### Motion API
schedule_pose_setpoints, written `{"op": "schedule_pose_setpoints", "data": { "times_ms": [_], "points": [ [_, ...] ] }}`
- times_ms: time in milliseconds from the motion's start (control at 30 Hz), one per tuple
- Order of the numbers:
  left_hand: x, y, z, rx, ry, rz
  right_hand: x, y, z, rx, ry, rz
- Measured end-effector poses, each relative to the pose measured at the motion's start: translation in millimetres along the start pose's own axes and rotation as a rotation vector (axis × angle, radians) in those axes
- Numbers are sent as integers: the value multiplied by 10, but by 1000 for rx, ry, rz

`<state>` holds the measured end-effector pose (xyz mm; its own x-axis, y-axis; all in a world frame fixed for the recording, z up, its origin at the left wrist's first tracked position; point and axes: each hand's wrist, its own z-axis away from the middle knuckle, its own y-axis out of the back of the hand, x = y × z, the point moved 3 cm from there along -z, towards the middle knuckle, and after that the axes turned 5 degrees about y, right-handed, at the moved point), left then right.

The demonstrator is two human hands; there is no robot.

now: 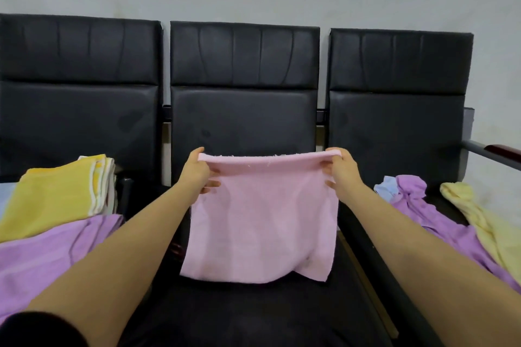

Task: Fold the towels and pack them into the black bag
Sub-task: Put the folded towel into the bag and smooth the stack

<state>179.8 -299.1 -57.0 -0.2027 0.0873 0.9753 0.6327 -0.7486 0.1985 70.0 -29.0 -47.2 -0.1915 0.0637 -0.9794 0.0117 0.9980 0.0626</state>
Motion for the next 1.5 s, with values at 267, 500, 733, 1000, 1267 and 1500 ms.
{"op": "schedule_pose_setpoints", "data": {
  "times_ms": [267, 500, 733, 1000, 1267, 1500],
  "points": [
    [544, 84, -300, 98, -320, 288, -522, -170, -268, 17, 256, -209],
    [32, 114, -44, 243, -389, 222, -215, -67, 35, 63, 286, -200],
    [-639, 117, 409, 445, -164, -199, 339, 114, 510, 222, 100, 171],
    [-1040, 196, 511, 388, 13, -631, 615, 238, 731, 216, -42, 428],
    [-1407, 21, 255, 234, 23, -945, 1123, 113, 572, 54, -169, 449],
    [-1569, -112, 147, 202, -172, -1339, 1305, -73, 455, -100, -74, 884]
  ]
}}
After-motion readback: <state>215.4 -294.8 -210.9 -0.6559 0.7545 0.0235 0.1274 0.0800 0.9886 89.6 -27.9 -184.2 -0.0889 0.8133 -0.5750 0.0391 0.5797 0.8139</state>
